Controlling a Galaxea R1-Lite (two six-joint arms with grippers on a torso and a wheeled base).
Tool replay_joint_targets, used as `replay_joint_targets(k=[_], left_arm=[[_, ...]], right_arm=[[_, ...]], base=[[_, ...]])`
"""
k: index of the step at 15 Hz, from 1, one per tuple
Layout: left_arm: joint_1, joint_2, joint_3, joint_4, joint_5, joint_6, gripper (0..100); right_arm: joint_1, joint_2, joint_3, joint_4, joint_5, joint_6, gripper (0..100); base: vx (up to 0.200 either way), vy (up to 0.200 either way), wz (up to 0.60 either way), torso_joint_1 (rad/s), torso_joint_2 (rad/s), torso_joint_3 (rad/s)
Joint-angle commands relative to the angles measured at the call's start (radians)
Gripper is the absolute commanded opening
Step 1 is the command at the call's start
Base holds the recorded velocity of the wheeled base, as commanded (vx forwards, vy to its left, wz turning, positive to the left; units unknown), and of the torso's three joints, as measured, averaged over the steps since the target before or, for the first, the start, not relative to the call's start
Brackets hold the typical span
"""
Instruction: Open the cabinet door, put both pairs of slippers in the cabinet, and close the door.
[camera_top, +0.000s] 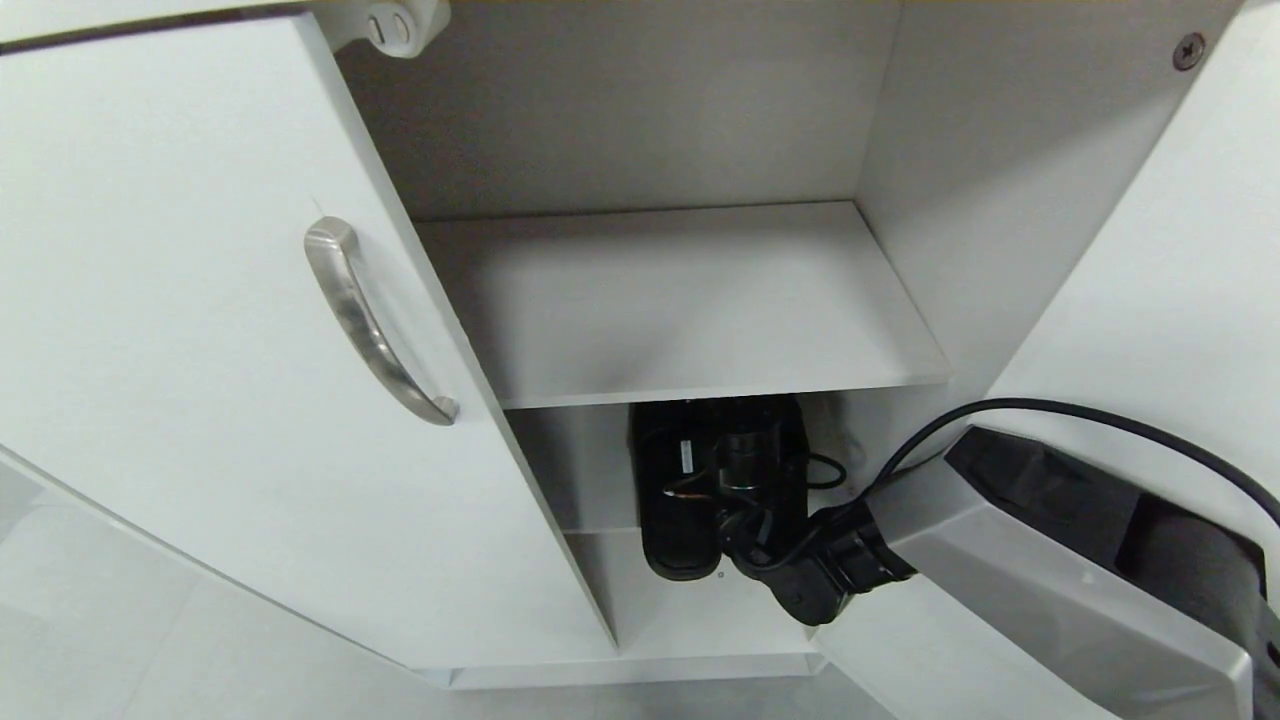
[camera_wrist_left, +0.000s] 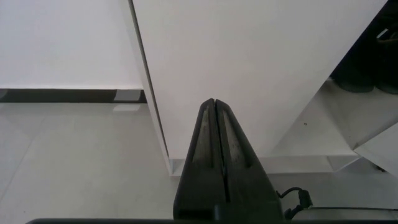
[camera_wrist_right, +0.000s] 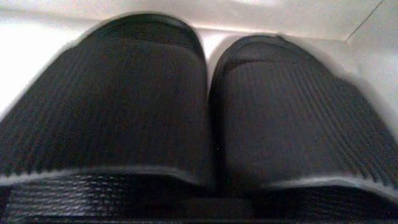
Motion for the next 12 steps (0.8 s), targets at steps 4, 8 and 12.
replay_joint_targets(k=[4, 8, 12], left_arm=[[0.0, 0.0, 0.0, -0.001, 0.003, -0.006, 0], [0.0, 0.0, 0.0, -0.001, 0.003, -0.008, 0], [0.002, 0.0, 0.0, -0.001, 0.001, -0.008, 0]], right_arm=[[0.012, -0.001, 0.022, 0.0, -0.001, 0.0, 100], [0.032, -0.101, 0.177, -0.022, 0.005, 0.002, 100], [0.043, -0.188, 0.402, -0.169, 0.042, 0.003, 100]], base=[[0.0, 0.0, 0.0, 0.0, 0.0, 0.0], [0.0, 0.0, 0.0, 0.0, 0.0, 0.0], [0.0, 0.0, 0.0, 0.0, 0.0, 0.0]])
